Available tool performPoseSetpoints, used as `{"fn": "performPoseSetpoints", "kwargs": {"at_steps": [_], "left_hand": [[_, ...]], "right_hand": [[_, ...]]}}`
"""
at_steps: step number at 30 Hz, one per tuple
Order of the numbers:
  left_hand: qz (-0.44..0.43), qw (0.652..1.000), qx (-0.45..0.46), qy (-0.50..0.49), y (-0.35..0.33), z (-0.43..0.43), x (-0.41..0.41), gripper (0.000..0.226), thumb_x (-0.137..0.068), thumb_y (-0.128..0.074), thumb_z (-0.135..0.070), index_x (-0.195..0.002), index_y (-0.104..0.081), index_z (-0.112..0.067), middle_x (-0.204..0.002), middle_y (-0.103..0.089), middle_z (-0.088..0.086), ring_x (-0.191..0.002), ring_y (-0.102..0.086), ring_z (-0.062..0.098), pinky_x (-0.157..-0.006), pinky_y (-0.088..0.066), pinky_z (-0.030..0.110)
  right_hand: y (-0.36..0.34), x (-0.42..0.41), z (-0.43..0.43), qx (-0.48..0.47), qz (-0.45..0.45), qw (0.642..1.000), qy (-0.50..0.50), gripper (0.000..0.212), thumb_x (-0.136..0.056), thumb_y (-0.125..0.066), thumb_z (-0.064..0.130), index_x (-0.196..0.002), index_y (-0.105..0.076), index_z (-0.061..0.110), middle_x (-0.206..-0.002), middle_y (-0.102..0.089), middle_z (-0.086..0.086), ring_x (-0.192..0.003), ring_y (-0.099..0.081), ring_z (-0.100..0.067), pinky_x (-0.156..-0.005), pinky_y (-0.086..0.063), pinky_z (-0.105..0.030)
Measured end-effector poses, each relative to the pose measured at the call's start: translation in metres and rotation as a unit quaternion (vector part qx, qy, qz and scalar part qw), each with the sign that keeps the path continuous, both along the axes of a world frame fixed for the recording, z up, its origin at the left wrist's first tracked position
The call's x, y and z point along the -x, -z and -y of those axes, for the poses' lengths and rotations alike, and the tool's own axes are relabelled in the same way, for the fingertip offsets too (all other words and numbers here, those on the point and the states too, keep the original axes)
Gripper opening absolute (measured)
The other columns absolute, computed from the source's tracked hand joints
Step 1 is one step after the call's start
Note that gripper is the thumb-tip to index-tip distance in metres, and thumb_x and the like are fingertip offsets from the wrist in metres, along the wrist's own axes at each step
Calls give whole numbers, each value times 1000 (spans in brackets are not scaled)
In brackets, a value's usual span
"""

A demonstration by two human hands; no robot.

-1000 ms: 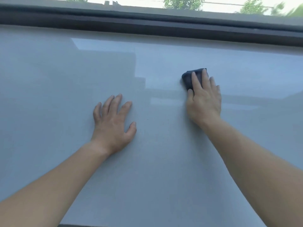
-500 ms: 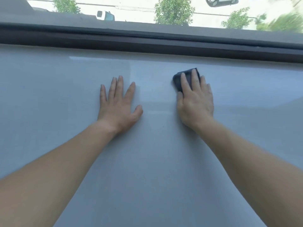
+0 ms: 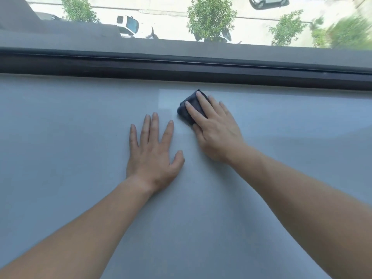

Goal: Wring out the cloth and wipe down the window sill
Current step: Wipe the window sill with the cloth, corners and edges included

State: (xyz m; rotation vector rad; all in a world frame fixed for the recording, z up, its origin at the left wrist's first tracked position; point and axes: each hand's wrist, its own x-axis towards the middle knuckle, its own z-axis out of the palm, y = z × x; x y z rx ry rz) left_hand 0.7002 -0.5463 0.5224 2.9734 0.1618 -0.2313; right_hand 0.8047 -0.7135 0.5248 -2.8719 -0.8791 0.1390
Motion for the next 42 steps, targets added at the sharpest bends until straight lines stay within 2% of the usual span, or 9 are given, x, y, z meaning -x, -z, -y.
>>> {"fn": "performPoseSetpoints", "kwargs": {"at_steps": [2,7,13,17,21,26,32,37,42], "left_hand": [[0,1000,-2,0,0,0,1,82,-84,-12,-60,-158,-1,-25,-165,12,12,-151,19,24,-120,8,54],[6,1000,3,1,0,2,0,82,-85,-15,-59,-158,-4,-24,-165,10,13,-151,18,25,-120,7,55],[15,1000,1,1,1,0,-1,83,-84,-16,-60,-158,-9,-24,-166,6,14,-152,14,25,-120,7,55],[5,1000,-4,7,1,-1,-1,82,-85,-13,-60,-158,-3,-24,-165,11,14,-151,18,26,-119,8,56],[2,1000,-4,9,1,-2,0,82,-85,-12,-59,-158,1,-24,-165,15,14,-150,20,27,-119,8,56],[3,1000,1,6,1,-3,0,82,-85,-12,-60,-158,0,-24,-165,14,13,-150,20,26,-119,9,56],[6,1000,27,-2,-3,-3,-1,83,-82,-16,-60,-158,-7,-27,-166,10,11,-151,19,22,-119,12,54],[56,993,103,24,-8,29,4,68,-87,-26,-45,-152,-31,-24,-166,-5,8,-153,8,22,-121,10,51],[58,983,170,22,-8,98,13,69,-89,-22,-48,-152,-34,-23,-166,-10,7,-153,1,21,-123,6,43]], "right_hand": [[0,-19,8,9,-6,1000,-14,56,-100,-37,33,-155,-25,29,-165,-15,-4,-147,-19,-33,-120,-17,-49],[0,-28,10,-8,-16,967,253,56,-102,-32,32,-156,-16,29,-166,-4,-4,-151,-7,-31,-122,-8,-44],[-4,-7,-12,-10,-24,998,55,54,-102,-35,34,-155,-22,32,-166,-8,-2,-151,-11,-29,-122,-11,-45],[-4,-33,47,-4,-17,987,159,54,-103,-33,32,-156,-20,32,-166,-6,-1,-151,-11,-27,-123,-10,-43],[-2,-42,74,-4,-10,945,326,55,-103,-30,34,-156,-19,29,-166,-5,-3,-151,-11,-27,-122,-11,-44],[-3,-24,74,6,-23,992,123,54,-102,-32,35,-155,-21,32,-166,-7,0,-150,-13,-26,-121,-15,-44],[-6,-32,103,-1,-3,951,310,55,-101,-31,34,-156,-21,29,-166,-7,-3,-149,-13,-27,-121,-13,-44],[-2,-4,118,16,-32,996,81,58,-97,-27,39,-155,-23,31,-166,-9,1,-150,-14,-27,-121,-14,-47],[-5,-38,154,-9,-22,959,282,55,-101,-31,33,-156,-22,29,-166,-9,-4,-149,-15,-29,-121,-14,-46]]}}
